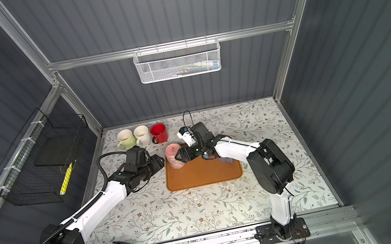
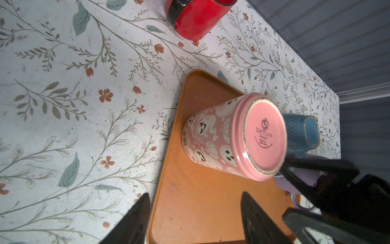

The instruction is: Turn the mug right side up

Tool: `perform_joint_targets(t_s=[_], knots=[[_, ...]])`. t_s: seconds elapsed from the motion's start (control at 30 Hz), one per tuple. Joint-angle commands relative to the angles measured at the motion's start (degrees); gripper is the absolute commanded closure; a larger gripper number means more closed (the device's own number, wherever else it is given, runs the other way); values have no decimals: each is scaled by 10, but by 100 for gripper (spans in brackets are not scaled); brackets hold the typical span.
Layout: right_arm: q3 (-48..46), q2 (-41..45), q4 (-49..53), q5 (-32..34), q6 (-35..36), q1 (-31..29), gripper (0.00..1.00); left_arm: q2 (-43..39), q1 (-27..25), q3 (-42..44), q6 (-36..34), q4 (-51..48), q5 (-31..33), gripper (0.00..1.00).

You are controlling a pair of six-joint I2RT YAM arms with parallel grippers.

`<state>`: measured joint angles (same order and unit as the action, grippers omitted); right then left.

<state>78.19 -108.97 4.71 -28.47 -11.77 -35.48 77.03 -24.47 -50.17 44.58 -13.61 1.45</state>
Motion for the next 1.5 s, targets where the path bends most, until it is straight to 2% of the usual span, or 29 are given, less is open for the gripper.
perform_joint_targets(t_s=[0.0,0.13,0.5,0.73,0.93,1.1,1.47], knots=[[35,-25,50,6,84,1,23,9,-5,-5,-13,1,-15,32],[48,-48,53,4,113,7,21,14,-6,-8,-17,-2,-18,32],[37,-73,11,-86,114,20,12,25,-6,-23,-24,-7,-17,32],[4,-69,-30,-112,77,20,11,36,-6,-22,-21,-1,-20,32],[-59,-42,-103,-118,5,17,11,34,-6,-17,-21,3,-18,32],[-112,-23,-168,-153,-39,10,11,39,-6,-11,-22,17,-17,32],[-140,-8,-178,-117,-64,-33,11,97,-6,-54,-41,62,-20,32]])
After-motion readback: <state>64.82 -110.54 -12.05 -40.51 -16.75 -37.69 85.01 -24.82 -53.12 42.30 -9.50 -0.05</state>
